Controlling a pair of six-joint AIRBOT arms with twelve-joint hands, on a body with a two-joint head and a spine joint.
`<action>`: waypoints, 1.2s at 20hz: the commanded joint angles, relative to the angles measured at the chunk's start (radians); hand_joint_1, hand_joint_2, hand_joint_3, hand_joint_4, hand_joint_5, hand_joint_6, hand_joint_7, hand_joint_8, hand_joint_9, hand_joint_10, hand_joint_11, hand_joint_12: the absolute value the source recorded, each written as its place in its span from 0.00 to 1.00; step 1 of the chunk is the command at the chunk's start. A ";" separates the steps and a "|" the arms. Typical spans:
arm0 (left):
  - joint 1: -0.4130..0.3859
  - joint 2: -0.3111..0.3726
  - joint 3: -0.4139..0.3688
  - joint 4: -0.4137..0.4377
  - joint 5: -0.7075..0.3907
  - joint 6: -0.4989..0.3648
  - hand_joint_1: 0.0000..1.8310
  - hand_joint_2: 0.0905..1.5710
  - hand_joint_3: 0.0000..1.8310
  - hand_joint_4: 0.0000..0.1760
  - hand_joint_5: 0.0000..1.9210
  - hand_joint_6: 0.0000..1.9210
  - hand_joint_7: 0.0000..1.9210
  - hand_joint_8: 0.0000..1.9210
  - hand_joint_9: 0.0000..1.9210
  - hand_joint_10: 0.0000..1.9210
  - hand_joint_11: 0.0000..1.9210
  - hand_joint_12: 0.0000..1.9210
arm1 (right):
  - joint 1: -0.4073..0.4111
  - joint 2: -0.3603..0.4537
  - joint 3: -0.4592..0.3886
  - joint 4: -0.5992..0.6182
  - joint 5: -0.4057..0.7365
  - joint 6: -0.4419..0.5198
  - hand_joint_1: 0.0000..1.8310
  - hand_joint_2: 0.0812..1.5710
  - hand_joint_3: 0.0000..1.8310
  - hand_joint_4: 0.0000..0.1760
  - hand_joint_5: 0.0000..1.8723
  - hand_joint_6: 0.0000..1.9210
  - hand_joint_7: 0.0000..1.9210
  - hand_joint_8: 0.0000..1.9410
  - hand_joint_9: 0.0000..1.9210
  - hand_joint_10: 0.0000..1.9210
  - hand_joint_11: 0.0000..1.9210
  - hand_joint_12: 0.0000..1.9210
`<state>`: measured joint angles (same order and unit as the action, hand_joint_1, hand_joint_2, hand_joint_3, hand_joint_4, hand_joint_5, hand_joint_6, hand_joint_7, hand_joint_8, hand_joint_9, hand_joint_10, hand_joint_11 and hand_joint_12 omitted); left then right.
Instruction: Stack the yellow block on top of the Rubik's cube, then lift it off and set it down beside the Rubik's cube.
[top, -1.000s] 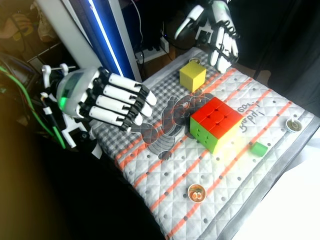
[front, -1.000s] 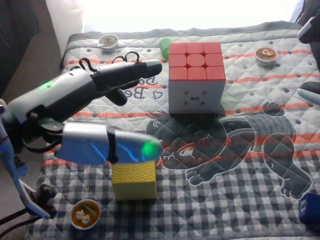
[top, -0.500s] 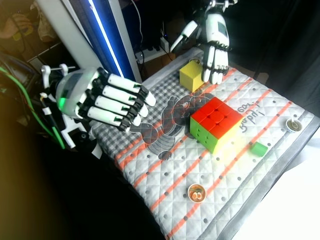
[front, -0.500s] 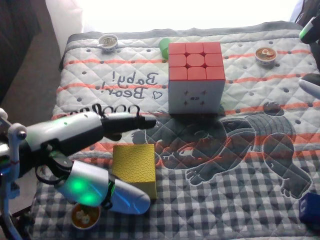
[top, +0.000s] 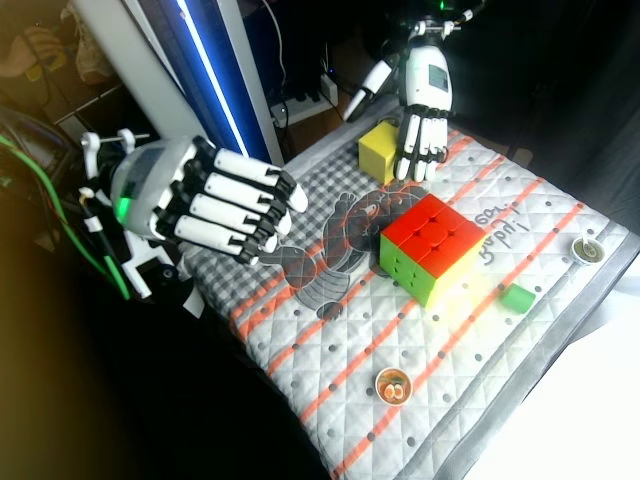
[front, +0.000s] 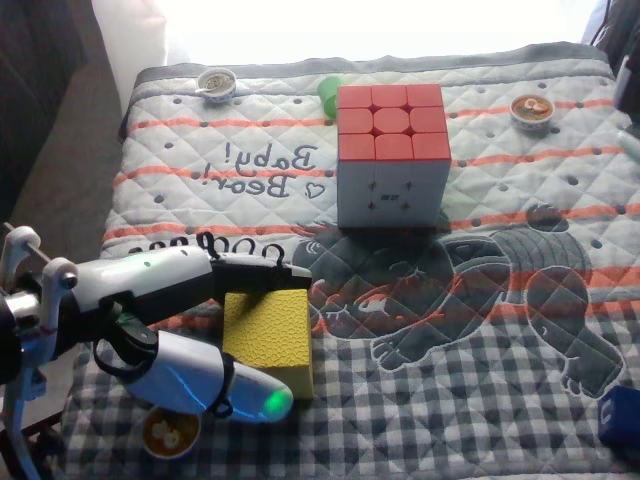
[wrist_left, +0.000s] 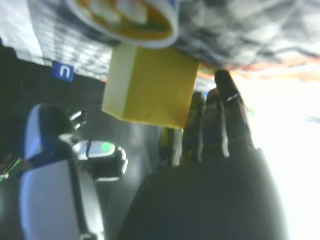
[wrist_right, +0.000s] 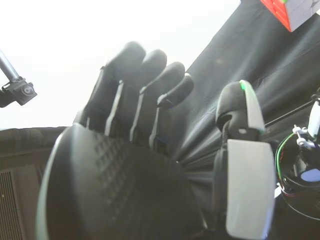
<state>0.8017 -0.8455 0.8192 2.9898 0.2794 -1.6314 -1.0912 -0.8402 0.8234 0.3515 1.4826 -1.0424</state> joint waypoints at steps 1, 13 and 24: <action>-0.009 -0.011 0.003 0.022 0.069 -0.007 0.44 0.66 0.01 0.20 0.30 0.03 0.14 0.01 0.07 0.02 0.00 0.54 | 0.004 0.002 0.005 -0.019 0.120 0.007 0.63 0.79 0.01 0.00 0.32 0.75 0.42 0.74 0.31 0.83 0.28 1.00; -0.009 0.030 -0.029 -0.091 0.538 -0.009 0.55 0.77 0.00 0.00 0.40 0.68 0.32 0.05 0.11 0.34 0.00 0.69 | -0.005 0.001 0.005 -0.015 0.121 0.013 0.63 0.78 0.00 0.00 0.36 0.73 0.44 0.69 0.35 0.78 0.30 0.97; -0.351 -0.198 0.234 -0.059 0.376 -0.011 0.60 0.76 0.00 0.00 0.41 0.67 0.36 0.02 0.16 0.34 0.00 0.89 | -0.011 -0.016 0.019 -0.012 0.120 0.013 0.63 0.78 0.00 0.11 0.39 0.74 0.41 0.68 0.32 0.79 0.26 1.00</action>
<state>0.4587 -1.0485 1.0611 2.9124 0.5732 -1.6344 -1.1084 -0.8555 0.8364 0.3515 1.4849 -1.0313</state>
